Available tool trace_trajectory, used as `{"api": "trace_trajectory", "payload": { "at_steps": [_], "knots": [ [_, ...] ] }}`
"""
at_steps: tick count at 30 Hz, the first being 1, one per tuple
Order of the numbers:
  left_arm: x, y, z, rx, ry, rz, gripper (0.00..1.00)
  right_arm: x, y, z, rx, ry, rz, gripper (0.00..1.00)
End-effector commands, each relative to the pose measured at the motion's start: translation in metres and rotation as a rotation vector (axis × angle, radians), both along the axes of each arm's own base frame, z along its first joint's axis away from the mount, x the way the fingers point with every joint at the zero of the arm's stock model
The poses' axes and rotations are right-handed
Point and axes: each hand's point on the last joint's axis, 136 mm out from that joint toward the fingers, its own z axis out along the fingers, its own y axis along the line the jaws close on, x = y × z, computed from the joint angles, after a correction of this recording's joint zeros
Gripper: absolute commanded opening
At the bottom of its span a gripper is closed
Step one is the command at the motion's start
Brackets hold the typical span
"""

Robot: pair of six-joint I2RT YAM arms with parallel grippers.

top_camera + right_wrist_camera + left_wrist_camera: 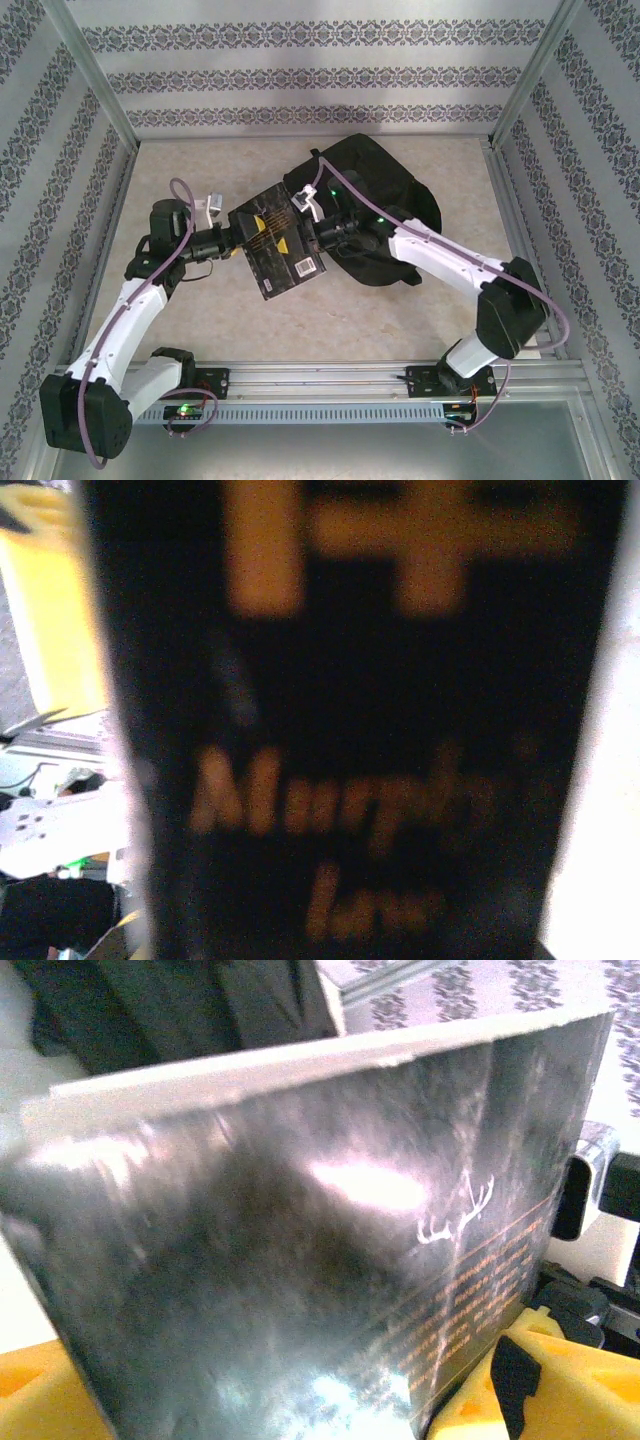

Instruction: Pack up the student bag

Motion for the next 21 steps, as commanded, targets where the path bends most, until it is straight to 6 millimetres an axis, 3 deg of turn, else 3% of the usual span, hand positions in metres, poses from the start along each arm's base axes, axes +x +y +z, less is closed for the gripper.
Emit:
{"api": "trace_trajectory", "payload": {
  "at_steps": [1,6,11,21],
  "knots": [
    [-0.005,-0.017,0.05,-0.093,-0.157,-0.11,0.91,-0.01,-0.009,0.039,0.116,-0.058,0.035,0.0],
    [-0.011,-0.032,0.061,-0.117,-0.184,-0.177,0.91,0.001,-0.03,0.047,0.134,-0.065,-0.04,0.0],
    [-0.016,-0.046,0.067,-0.124,-0.207,-0.235,0.91,-0.003,-0.034,0.064,0.213,-0.038,-0.016,0.0],
    [-0.006,-0.05,0.066,-0.167,-0.2,-0.242,0.92,-0.011,-0.049,0.1,0.326,-0.024,-0.016,0.0]
  ]
}}
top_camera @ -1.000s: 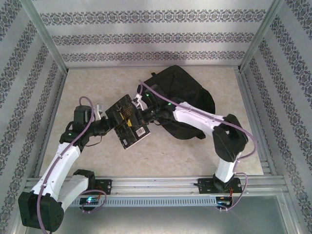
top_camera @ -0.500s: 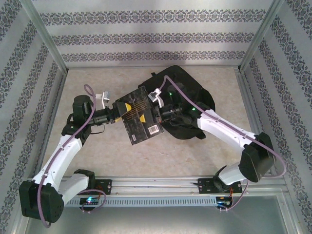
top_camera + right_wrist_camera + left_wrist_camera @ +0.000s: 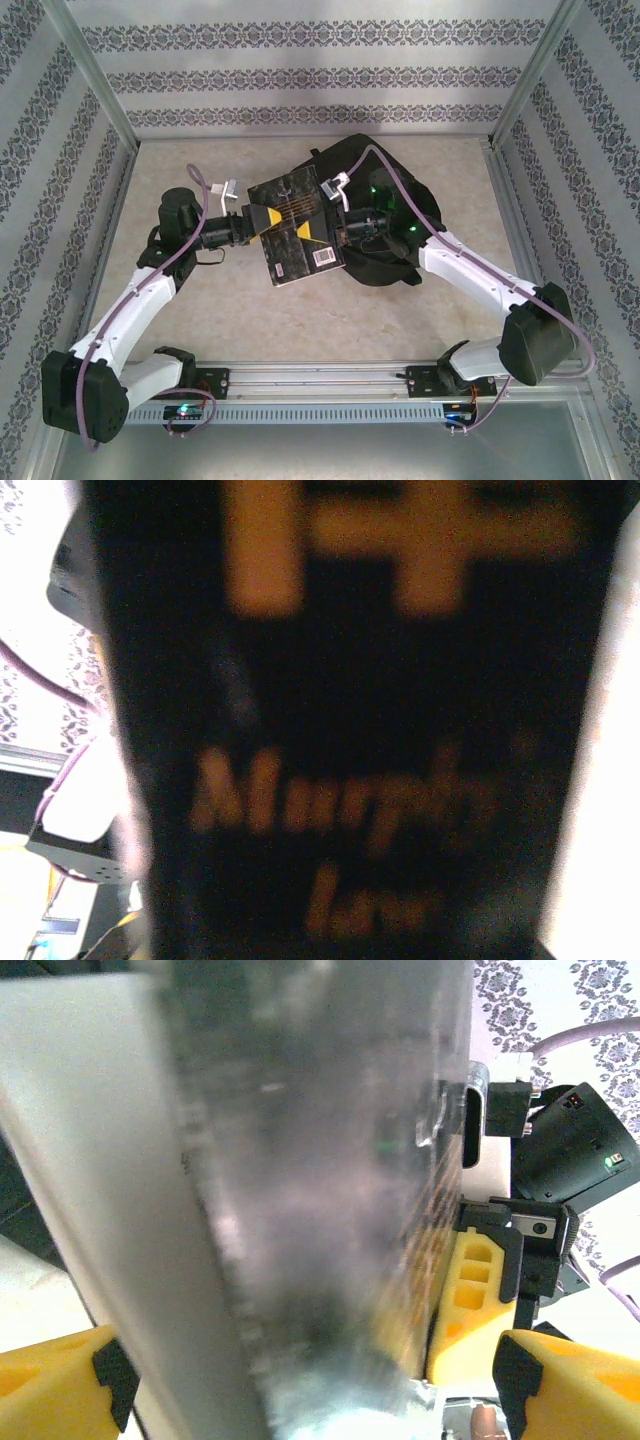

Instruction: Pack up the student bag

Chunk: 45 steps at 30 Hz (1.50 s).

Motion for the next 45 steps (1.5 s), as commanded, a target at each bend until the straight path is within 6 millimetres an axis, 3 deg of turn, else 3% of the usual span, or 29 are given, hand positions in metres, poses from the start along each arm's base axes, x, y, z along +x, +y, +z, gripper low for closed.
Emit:
{"api": "trace_trajectory", "payload": {
  "at_steps": [1,7,15,18,26,29,33,36,38,41,45],
  "knots": [
    [-0.004,-0.008,0.023,-0.045,-0.077,-0.045,0.92,-0.015,-0.01,0.055,0.132,-0.135,0.038,0.0],
    [0.0,-0.008,0.018,-0.039,-0.056,-0.031,0.92,-0.018,-0.015,0.06,0.141,-0.136,0.026,0.0],
    [-0.003,-0.019,0.043,-0.175,-0.081,-0.089,0.94,-0.013,-0.012,0.047,0.154,-0.092,0.02,0.0],
    [-0.007,-0.026,0.047,-0.198,-0.091,-0.123,0.89,-0.011,-0.012,0.044,0.146,-0.089,0.017,0.0],
    [-0.012,-0.028,0.046,-0.207,-0.099,-0.146,0.36,0.005,-0.025,0.027,0.079,-0.087,-0.039,0.0],
    [-0.012,-0.027,0.046,-0.207,-0.104,-0.145,0.26,0.01,-0.027,0.02,0.056,-0.081,-0.059,0.0],
    [-0.011,-0.027,0.048,-0.215,-0.117,-0.141,0.06,0.017,-0.026,0.013,0.038,-0.075,-0.079,0.0],
    [-0.01,-0.028,0.05,-0.234,-0.128,-0.143,0.0,0.023,-0.026,0.009,0.019,-0.079,-0.108,0.14],
    [-0.008,-0.026,0.053,-0.258,-0.14,-0.117,0.0,0.031,-0.03,0.006,-0.005,-0.085,-0.165,0.37],
    [0.006,-0.014,0.054,-0.295,-0.151,0.018,0.0,0.049,-0.048,0.001,-0.007,-0.085,-0.363,0.62],
    [0.02,0.001,0.06,-0.368,-0.155,0.165,0.0,0.053,-0.066,0.009,0.096,-0.084,-0.535,0.73]
  ]
}}
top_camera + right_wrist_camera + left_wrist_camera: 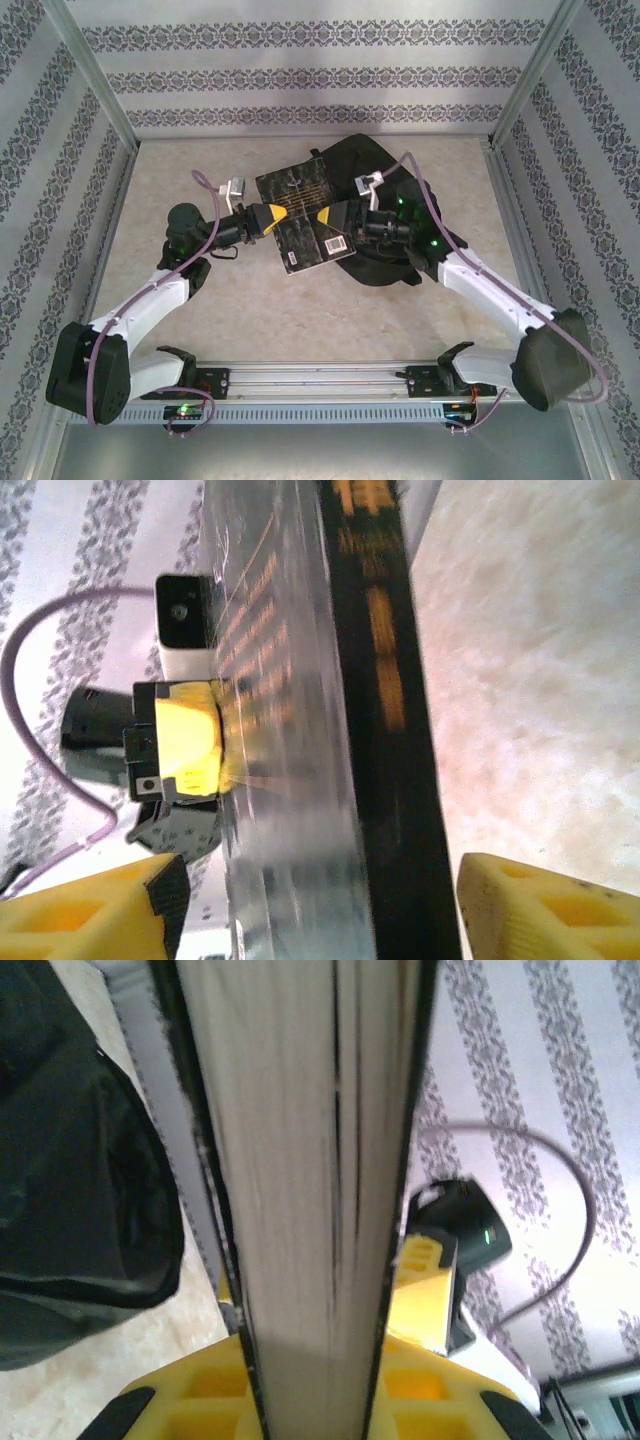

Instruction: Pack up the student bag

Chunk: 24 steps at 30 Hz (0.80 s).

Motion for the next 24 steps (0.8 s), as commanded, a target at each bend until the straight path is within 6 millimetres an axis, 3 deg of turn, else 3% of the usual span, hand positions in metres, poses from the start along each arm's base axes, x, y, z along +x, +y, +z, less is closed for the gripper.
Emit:
{"api": "trace_trajectory", "payload": {
  "at_steps": [1,5,8,13,18,21,24],
  "knots": [
    [0.006,0.017,0.051,-0.135,-0.155,0.152,0.0,0.016,-0.023,0.025,0.118,-0.074,-0.233,0.76],
    [0.016,0.03,0.058,-0.201,-0.136,0.244,0.0,0.009,-0.049,0.028,0.237,-0.102,-0.414,0.9],
    [0.02,0.037,0.063,-0.243,-0.125,0.287,0.0,0.0,-0.05,0.036,0.286,-0.123,-0.413,0.97],
    [0.027,0.032,0.065,-0.332,-0.092,0.276,0.0,-0.004,-0.036,0.038,0.311,-0.102,-0.376,0.97],
    [0.028,0.022,0.062,-0.37,-0.069,0.249,0.0,-0.002,-0.009,0.041,0.323,-0.09,-0.312,0.98],
    [0.026,0.021,0.058,-0.34,-0.067,0.257,0.0,-0.002,0.006,0.054,0.344,-0.126,-0.269,0.98],
    [0.024,0.022,0.055,-0.322,-0.063,0.269,0.0,0.001,0.012,0.06,0.359,-0.163,-0.269,0.91]
  ]
}}
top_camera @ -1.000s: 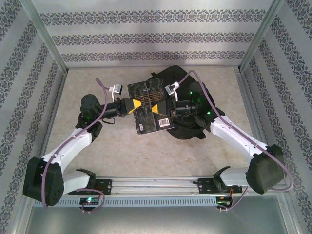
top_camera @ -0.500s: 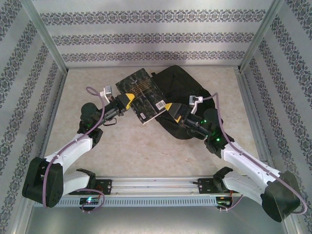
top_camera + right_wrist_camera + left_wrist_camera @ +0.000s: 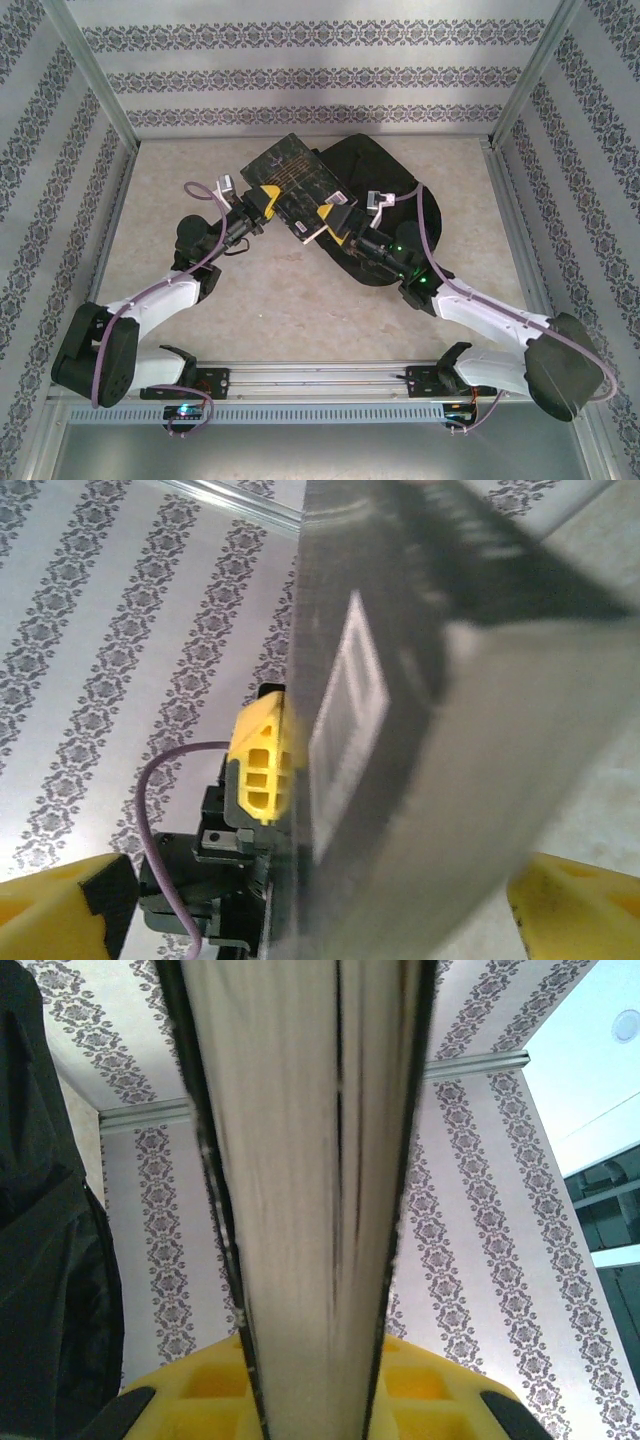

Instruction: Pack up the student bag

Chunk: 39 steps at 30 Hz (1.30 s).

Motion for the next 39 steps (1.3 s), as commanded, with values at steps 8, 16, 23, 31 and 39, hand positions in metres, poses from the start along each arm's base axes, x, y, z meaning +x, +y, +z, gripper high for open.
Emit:
{"api": "trace_trajectory", "payload": {
  "at_steps": [8,16,23,31,39],
  "knots": [
    [-0.019,0.006,0.03,-0.04,-0.13,0.021,0.0,0.007,0.007,0.042,0.045,-0.157,-0.087,0.67],
    [-0.017,0.004,0.022,-0.031,-0.121,0.025,0.0,0.017,0.02,0.034,0.065,-0.109,-0.084,0.55],
    [-0.016,0.002,0.012,-0.019,-0.106,0.023,0.0,0.02,0.026,0.024,0.05,-0.071,-0.08,0.24],
    [-0.017,-0.015,-0.016,0.148,-0.067,-0.053,0.46,0.031,-0.019,-0.018,-0.173,0.055,-0.215,0.0],
    [-0.013,-0.062,-0.056,0.762,-0.041,-0.23,0.69,0.021,-0.159,-0.015,-0.516,0.073,-0.597,0.0]
  ]
}}
